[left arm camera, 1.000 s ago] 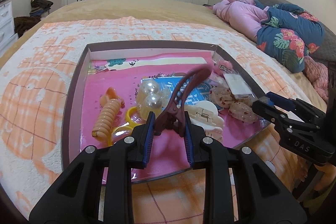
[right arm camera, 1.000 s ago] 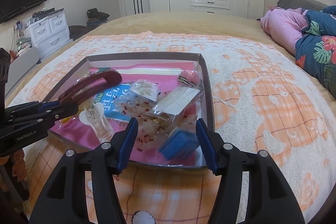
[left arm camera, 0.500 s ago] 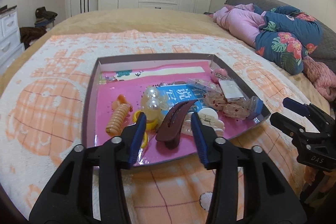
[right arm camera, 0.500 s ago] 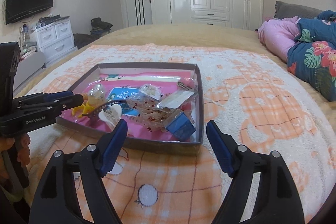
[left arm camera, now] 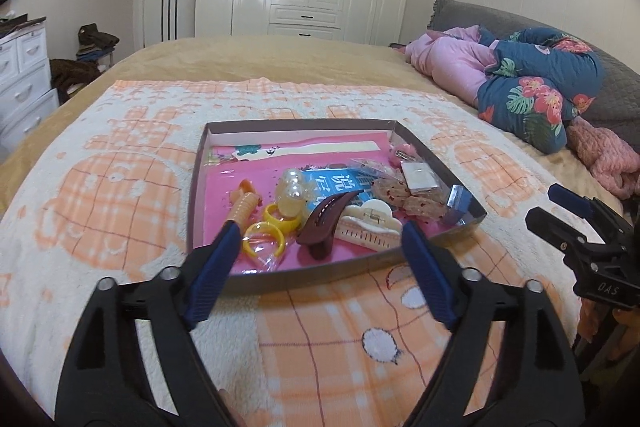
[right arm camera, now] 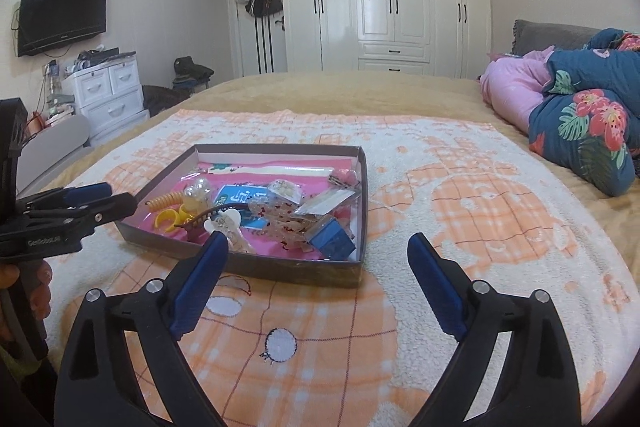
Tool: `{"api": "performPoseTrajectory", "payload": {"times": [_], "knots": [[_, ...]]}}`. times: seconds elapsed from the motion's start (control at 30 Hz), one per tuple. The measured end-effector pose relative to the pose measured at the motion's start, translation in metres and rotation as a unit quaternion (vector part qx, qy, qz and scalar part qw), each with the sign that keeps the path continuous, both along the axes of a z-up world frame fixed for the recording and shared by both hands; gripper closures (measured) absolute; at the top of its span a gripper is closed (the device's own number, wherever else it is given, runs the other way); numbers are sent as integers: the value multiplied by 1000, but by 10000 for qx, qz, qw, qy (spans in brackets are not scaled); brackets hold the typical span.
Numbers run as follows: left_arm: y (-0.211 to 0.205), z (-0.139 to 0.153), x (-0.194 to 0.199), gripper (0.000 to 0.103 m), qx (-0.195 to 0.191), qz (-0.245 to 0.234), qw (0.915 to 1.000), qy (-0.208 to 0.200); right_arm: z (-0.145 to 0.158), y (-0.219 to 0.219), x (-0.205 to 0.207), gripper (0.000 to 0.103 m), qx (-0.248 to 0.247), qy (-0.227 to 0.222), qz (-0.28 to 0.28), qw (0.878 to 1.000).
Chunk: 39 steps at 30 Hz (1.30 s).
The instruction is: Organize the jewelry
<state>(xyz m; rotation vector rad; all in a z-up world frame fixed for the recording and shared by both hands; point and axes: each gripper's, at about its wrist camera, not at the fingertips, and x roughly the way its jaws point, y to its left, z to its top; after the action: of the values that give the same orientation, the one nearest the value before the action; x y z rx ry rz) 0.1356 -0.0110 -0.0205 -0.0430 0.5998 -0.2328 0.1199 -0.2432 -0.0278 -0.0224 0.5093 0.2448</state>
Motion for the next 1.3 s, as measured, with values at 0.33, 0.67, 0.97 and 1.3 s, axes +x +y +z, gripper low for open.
{"api": "performPoseTrajectory", "payload": {"times": [0.33, 0.67, 0.97, 1.3], "knots": [[3, 6, -25, 11, 58, 126, 9998, -146, 8, -1, -23, 7, 42, -238, 43, 9997], [4, 2, -47, 11, -45, 362, 9989, -310, 10, 4, -46, 6, -88, -540, 80, 9985], [-1, -1, -67, 11, 61, 562, 9958, -714, 5, -3, -61, 6, 100, -975, -164, 9950], [-3, 1, -76, 11, 80, 691, 9925, -1004, -8, -8, -68, 6, 35, -1194, -346, 9922]]}}
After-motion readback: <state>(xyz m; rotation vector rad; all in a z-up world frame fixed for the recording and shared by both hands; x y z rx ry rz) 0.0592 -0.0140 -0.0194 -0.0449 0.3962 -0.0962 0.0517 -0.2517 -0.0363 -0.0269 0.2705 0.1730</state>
